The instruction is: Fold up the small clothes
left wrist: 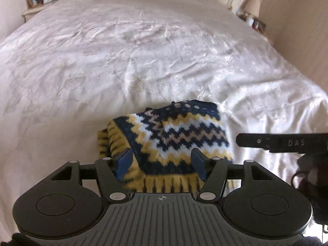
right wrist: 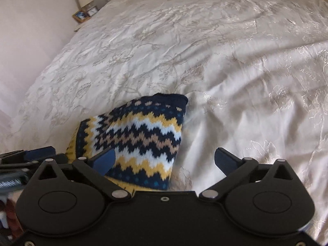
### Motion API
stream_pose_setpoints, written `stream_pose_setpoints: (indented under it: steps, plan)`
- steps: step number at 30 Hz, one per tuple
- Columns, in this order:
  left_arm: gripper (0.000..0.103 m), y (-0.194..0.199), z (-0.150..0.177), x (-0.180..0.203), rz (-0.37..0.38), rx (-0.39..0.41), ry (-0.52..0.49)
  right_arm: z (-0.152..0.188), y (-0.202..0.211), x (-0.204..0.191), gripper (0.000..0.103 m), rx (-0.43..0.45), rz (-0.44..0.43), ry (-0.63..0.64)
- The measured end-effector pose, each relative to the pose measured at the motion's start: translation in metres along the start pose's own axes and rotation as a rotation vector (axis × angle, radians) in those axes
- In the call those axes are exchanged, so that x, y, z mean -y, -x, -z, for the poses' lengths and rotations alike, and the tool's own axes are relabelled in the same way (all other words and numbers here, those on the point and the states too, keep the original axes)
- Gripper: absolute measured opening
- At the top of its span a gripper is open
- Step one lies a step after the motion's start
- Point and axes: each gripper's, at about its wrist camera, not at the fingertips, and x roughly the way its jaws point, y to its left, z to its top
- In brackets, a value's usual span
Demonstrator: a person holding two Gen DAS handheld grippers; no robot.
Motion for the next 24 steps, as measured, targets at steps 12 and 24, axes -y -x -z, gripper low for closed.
stream_pose_setpoints:
  steps: [12, 24]
  plan:
    - [0.098, -0.048, 0.025, -0.059, 0.0, -0.24, 0.045, -0.016, -0.084, -0.018, 0.103, -0.175, 0.21, -0.017]
    - [0.103, -0.076, 0.032, -0.089, 0.144, -0.299, 0.168, -0.019, -0.091, -0.005, 0.103, -0.154, 0.19, -0.09]
